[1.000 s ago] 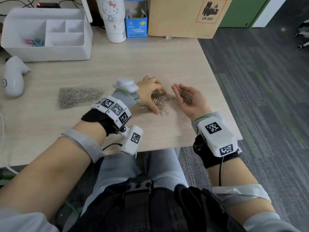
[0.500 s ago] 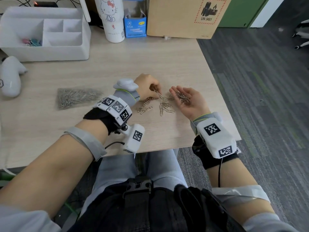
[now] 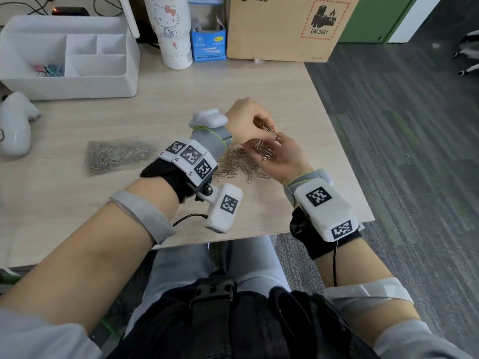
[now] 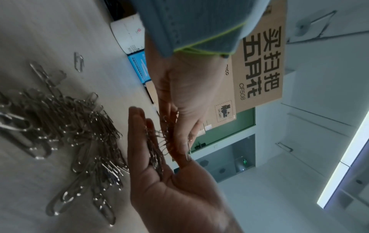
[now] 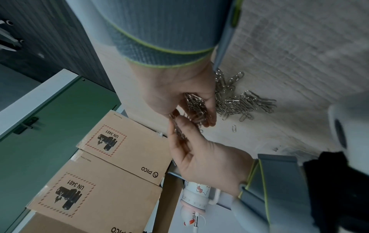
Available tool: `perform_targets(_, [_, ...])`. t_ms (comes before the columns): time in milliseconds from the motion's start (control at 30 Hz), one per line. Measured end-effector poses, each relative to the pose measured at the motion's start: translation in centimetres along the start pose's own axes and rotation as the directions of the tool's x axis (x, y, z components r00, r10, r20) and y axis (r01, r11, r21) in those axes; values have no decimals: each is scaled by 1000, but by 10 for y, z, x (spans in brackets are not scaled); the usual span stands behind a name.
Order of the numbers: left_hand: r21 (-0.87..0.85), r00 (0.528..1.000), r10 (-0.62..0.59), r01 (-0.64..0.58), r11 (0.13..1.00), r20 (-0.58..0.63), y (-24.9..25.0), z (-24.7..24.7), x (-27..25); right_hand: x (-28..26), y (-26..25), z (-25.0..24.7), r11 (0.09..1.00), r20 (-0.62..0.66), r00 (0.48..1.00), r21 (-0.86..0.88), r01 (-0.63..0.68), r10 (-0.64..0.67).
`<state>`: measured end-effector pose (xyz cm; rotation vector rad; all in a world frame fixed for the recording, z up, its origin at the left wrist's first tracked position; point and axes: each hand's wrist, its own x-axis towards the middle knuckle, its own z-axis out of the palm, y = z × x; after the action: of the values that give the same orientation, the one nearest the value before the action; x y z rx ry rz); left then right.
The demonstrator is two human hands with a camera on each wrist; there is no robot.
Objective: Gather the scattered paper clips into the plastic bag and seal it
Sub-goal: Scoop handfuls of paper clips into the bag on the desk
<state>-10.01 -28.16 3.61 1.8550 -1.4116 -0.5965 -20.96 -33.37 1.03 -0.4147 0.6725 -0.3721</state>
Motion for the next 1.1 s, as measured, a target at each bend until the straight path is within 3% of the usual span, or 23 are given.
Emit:
perform_targets(300, [5, 994, 45, -46, 999, 98, 11, 0, -1, 1, -7, -6, 994, -24, 1000, 108, -14, 17])
perform_targets(433, [-51, 999, 30, -31, 998, -21, 3, -4, 0, 2, -8, -12, 989, -10, 1000, 150, 5, -3])
perform_targets(533, [50, 995, -43, 48, 998, -94, -11, -10, -4, 1, -12, -17, 989, -28, 1000, 145, 14, -10])
perform_targets(633, [298, 977, -188, 151, 943, 100, -21, -16, -16, 2, -13, -20, 991, -41, 999, 134, 25, -20])
perform_targets(700, [466, 933, -272, 137, 874, 237, -27, -15, -25, 1, -12, -20, 992, -40, 999, 123, 24, -19])
perform_targets(767, [515, 912, -291, 107, 850, 290, -34, -13, -31, 0, -12, -19, 992, -29, 999, 125, 19, -15])
perform_targets(933, [308, 953, -209, 136, 941, 218, -43, -10, -35, 1, -9, -17, 992, -11, 1000, 129, -18, 19])
perform_targets(1100, [314, 982, -144, 99, 944, 124, -44, -7, -35, 2, -8, -16, 992, -10, 999, 124, -30, 31])
